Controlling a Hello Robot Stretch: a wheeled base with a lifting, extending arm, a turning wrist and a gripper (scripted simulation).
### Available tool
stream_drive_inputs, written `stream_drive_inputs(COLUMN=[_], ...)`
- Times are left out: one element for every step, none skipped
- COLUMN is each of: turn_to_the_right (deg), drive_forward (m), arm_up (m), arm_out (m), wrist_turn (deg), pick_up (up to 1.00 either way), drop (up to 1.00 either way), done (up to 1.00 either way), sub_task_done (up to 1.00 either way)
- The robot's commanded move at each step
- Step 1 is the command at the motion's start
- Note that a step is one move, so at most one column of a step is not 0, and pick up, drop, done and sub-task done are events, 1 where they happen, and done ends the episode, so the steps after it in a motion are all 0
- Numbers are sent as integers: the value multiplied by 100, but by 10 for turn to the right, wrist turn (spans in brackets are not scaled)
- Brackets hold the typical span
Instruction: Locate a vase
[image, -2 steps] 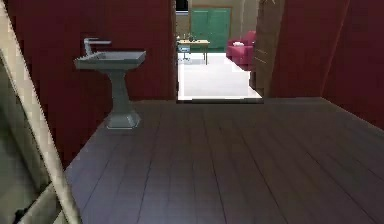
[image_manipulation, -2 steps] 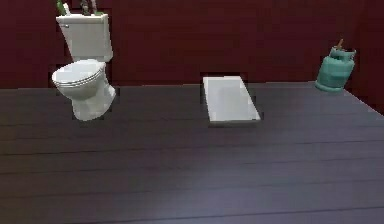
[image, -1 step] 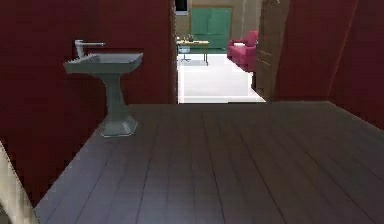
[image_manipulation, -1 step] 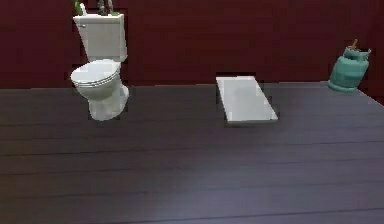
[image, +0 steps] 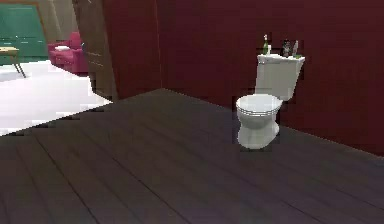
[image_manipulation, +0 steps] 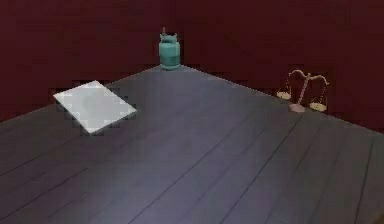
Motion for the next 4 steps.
stream_drive_inputs(turn_to_the_right=[300, 0, -450, -240], drive_forward=[0, 10, 0, 0], arm_up=[0, 0, 0, 0], arm_out=[0, 0, 0, 0], wrist_turn=[0, 0, 0, 0], pick_up=[0, 0, 0, 0], drop=[0, 0, 0, 0], done=[0, 0, 0, 0], sub_task_done=[0, 0, 0, 0])
